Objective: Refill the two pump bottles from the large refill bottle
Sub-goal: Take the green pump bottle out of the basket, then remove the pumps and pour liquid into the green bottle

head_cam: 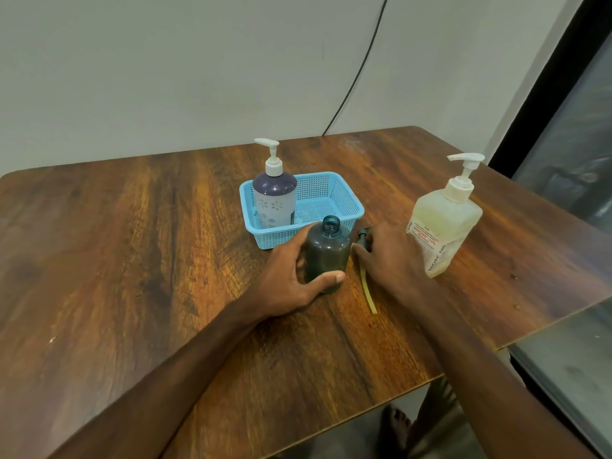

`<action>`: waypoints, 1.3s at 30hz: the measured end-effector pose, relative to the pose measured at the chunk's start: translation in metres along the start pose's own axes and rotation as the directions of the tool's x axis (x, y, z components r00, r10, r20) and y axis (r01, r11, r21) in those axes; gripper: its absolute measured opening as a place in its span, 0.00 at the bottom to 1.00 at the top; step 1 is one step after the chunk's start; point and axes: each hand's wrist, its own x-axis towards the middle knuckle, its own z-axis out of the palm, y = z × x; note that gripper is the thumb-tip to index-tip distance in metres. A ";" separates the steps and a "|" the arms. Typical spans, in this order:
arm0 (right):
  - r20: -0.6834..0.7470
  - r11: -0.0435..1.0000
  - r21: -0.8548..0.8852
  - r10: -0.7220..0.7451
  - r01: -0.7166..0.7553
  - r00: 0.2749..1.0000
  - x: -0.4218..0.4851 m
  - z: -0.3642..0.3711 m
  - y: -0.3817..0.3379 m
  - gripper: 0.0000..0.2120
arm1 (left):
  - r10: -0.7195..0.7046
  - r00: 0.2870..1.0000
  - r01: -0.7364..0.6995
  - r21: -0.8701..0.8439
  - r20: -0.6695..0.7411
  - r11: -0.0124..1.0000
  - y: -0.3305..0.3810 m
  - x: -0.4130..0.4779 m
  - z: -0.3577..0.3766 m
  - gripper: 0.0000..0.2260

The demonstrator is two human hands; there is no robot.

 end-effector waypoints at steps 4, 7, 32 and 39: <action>-0.011 0.999 0.033 0.005 -0.004 1.000 -0.001 -0.001 0.000 0.15 | -0.004 1.000 0.004 0.011 -0.010 1.000 0.001 0.000 0.000 0.37; -0.050 0.998 0.067 -0.007 0.010 0.999 -0.010 -0.004 0.003 0.15 | -0.006 1.000 0.006 0.043 -0.021 0.999 0.004 -0.003 0.003 0.34; -0.541 0.854 0.511 0.227 0.101 0.810 -0.050 -0.056 0.092 0.33 | 0.436 0.883 -0.330 0.430 -0.175 0.840 0.093 0.004 0.093 0.28; -0.405 0.858 0.513 0.220 0.022 0.887 -0.034 -0.052 0.089 0.39 | 0.096 0.990 -0.053 0.350 -0.107 0.935 0.081 0.072 0.117 0.48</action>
